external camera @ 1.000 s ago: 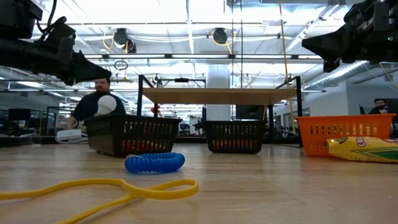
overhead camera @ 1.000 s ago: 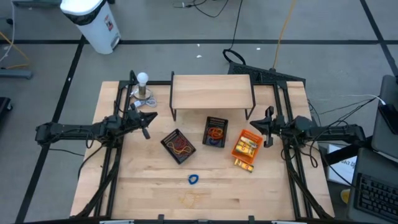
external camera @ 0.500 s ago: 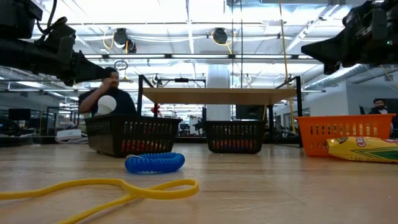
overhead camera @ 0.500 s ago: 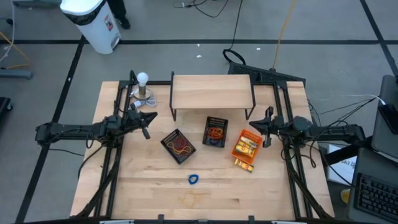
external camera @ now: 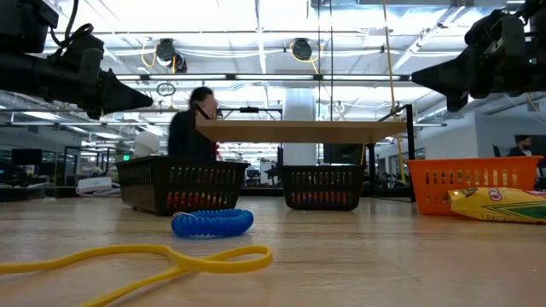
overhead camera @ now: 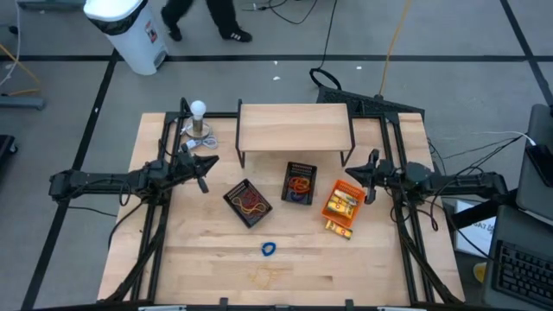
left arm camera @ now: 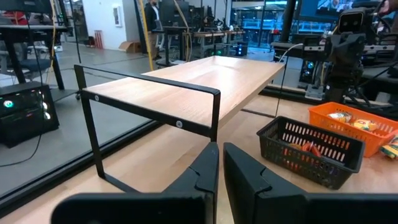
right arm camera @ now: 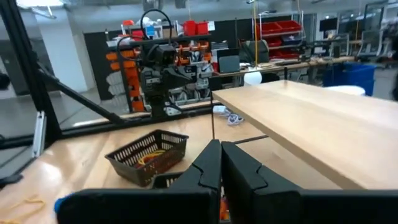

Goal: Pick & Place Office Desk Supplies
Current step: Put the crayon box into the orange bin

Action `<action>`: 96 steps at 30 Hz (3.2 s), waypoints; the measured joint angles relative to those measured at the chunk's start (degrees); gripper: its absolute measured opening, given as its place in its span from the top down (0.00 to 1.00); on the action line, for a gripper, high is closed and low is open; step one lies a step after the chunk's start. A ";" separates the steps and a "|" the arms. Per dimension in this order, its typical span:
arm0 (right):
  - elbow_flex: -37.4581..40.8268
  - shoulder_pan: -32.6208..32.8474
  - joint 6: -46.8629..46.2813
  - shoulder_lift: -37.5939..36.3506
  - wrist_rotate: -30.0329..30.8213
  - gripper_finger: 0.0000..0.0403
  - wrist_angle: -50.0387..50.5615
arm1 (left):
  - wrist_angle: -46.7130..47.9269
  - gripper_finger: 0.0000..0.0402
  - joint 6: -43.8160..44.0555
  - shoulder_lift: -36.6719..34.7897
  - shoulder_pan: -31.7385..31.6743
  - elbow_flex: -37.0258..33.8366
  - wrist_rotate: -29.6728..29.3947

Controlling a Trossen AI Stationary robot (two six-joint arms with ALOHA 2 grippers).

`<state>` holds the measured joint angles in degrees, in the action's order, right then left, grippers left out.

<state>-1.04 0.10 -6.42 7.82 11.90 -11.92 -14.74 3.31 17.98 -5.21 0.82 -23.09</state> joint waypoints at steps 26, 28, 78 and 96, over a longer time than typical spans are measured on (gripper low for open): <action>-11.68 12.12 1.48 24.99 9.29 1.00 -4.57 | 3.06 0.94 -0.27 0.00 0.00 0.00 -0.94; -13.87 13.27 1.10 26.18 9.49 1.00 -1.81 | 3.08 0.94 -0.39 0.02 0.02 0.00 -0.92; -45.39 29.77 -51.19 64.63 -11.97 0.44 44.91 | 2.99 0.94 -4.57 0.01 0.00 0.01 -0.83; -45.33 38.27 -64.63 68.67 -2.70 0.44 50.66 | 3.29 0.94 -4.58 0.02 0.01 0.01 -0.85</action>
<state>-46.37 38.37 -71.05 76.49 9.20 38.74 -11.45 -1.27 18.00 -5.20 0.83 -23.94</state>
